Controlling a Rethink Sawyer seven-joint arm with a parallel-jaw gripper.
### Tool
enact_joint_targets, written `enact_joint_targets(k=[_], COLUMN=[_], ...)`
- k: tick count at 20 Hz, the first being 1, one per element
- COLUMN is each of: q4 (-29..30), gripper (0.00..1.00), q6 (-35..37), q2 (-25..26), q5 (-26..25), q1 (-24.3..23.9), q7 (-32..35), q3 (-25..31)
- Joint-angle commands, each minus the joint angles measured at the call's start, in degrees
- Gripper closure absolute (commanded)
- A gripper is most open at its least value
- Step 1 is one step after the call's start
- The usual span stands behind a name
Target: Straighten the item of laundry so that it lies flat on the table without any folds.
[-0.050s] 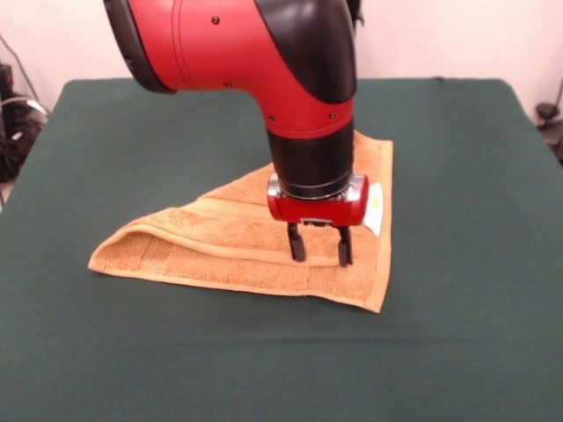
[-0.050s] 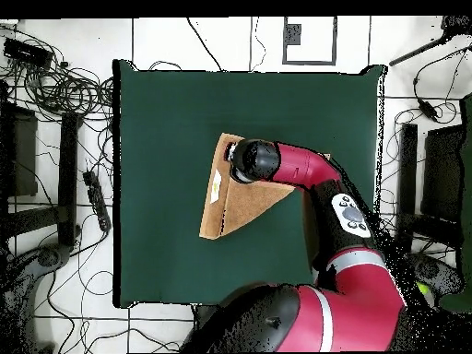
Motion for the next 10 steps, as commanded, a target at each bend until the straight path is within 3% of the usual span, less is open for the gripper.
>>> enact_joint_targets(k=[1, 10], q4=[-0.9, -1.6], gripper=[0.00, 0.00], q6=[1.0, 2.5], q2=[5.6, 5.7], q5=[0.5, 0.3], q1=[-1.2, -1.5], q7=[2.8, 2.1], q3=[1.8, 1.9])
